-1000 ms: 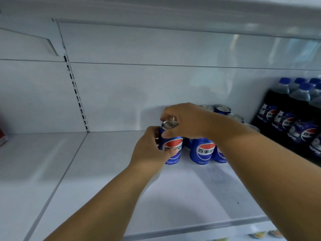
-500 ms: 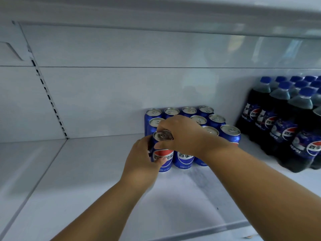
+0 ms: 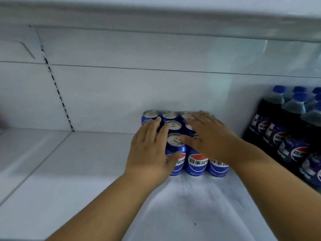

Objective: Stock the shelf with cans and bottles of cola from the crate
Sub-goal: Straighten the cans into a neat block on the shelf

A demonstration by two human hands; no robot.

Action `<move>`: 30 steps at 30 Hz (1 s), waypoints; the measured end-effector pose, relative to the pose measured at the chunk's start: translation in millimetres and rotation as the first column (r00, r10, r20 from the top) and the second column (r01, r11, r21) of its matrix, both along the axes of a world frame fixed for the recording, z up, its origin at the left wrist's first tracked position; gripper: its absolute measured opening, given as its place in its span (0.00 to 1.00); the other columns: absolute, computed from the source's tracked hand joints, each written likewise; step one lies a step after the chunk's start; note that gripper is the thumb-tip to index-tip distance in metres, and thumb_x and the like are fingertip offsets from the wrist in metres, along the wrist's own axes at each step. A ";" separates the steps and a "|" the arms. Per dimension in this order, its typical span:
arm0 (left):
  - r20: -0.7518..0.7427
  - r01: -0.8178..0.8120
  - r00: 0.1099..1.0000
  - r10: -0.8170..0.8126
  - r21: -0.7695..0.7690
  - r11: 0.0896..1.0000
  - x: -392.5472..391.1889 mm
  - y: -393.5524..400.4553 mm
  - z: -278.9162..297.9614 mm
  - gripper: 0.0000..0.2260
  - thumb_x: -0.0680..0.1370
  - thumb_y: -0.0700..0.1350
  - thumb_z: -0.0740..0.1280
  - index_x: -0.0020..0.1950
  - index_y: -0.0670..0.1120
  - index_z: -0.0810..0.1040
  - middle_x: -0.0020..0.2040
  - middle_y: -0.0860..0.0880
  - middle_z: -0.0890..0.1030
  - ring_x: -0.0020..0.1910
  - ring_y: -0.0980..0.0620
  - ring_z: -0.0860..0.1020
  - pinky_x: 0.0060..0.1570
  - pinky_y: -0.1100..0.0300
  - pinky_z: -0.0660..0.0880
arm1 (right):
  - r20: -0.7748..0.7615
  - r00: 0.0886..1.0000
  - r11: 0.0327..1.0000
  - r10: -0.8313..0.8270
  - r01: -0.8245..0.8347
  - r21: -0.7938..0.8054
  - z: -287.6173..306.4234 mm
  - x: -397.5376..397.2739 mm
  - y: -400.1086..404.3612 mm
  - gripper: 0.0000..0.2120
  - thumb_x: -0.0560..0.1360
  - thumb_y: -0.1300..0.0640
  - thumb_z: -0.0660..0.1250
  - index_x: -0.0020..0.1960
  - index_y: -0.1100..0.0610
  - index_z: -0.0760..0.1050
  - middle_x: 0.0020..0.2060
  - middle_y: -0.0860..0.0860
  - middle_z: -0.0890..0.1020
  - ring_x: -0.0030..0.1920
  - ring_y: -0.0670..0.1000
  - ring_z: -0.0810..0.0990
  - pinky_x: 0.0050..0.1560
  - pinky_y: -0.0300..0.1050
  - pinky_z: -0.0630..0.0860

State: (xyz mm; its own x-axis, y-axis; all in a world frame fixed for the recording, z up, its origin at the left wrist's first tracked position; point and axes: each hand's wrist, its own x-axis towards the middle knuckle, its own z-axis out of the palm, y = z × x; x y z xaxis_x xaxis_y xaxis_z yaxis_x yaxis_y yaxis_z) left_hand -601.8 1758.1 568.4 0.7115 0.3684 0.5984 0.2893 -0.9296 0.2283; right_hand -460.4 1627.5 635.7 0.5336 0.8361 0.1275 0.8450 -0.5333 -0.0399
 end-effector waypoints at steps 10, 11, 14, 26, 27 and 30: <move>-0.181 -0.094 0.976 0.122 0.157 0.983 15.6 -3.4 1.6 0.36 0.69 0.74 0.56 0.70 0.55 0.74 0.61 0.53 0.80 0.65 0.43 0.74 0.63 0.43 0.69 | 0.039 0.993 0.984 0.113 -0.107 -0.139 -24.6 9.0 -12.3 0.57 0.62 0.18 0.32 0.81 0.50 0.52 0.81 0.56 0.55 0.80 0.62 0.52 0.77 0.64 0.55; -0.177 -0.095 0.977 0.119 0.141 0.986 15.4 -3.5 1.4 0.36 0.68 0.74 0.57 0.69 0.56 0.75 0.60 0.54 0.81 0.66 0.44 0.74 0.63 0.44 0.69 | 0.032 0.995 0.989 0.095 -0.090 -0.116 -24.4 7.6 -11.2 0.52 0.67 0.22 0.35 0.80 0.51 0.54 0.80 0.57 0.56 0.80 0.62 0.52 0.77 0.64 0.55; -0.174 -0.070 0.981 0.090 0.120 0.990 14.7 -3.6 -0.8 0.36 0.67 0.73 0.58 0.69 0.55 0.75 0.61 0.55 0.80 0.66 0.45 0.73 0.64 0.45 0.69 | 0.077 0.995 0.997 0.059 -0.055 -0.054 -27.6 1.6 -9.8 0.42 0.73 0.30 0.36 0.77 0.53 0.62 0.78 0.56 0.64 0.79 0.62 0.58 0.76 0.61 0.58; 0.231 0.056 0.946 0.226 -0.806 0.589 -9.5 -10.0 -25.2 0.57 0.54 0.63 0.83 0.76 0.52 0.59 0.66 0.56 0.73 0.60 0.59 0.77 0.61 0.54 0.76 | -0.668 0.734 0.599 -0.119 0.590 0.542 -64.5 -17.4 -70.3 0.54 0.64 0.40 0.80 0.80 0.51 0.54 0.74 0.48 0.67 0.72 0.47 0.69 0.69 0.46 0.71; 0.241 0.095 0.950 0.199 -0.829 0.551 -7.2 -6.2 -24.0 0.51 0.58 0.55 0.84 0.75 0.52 0.61 0.61 0.59 0.75 0.55 0.64 0.77 0.56 0.61 0.77 | -0.750 0.660 0.577 -0.043 0.629 0.520 -66.6 -16.7 -69.5 0.52 0.64 0.45 0.82 0.79 0.51 0.55 0.69 0.46 0.72 0.65 0.41 0.75 0.60 0.38 0.77; 0.265 0.172 0.955 0.130 -0.857 0.486 -1.9 4.8 -23.3 0.46 0.63 0.43 0.83 0.75 0.51 0.63 0.59 0.59 0.78 0.54 0.61 0.79 0.52 0.62 0.76 | -0.793 0.605 0.540 0.078 0.643 0.543 -75.3 -9.1 -60.1 0.38 0.66 0.60 0.81 0.68 0.50 0.64 0.51 0.39 0.75 0.41 0.30 0.78 0.32 0.21 0.71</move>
State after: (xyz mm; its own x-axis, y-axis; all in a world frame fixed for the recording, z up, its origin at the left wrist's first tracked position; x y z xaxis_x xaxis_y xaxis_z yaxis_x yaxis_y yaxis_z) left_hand -603.6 1762.9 545.1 0.5992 0.7887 0.1377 0.0620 -0.2172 0.9742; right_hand -469.5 1567.3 560.4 0.9200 0.3862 0.0666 0.1494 -0.1884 -0.9707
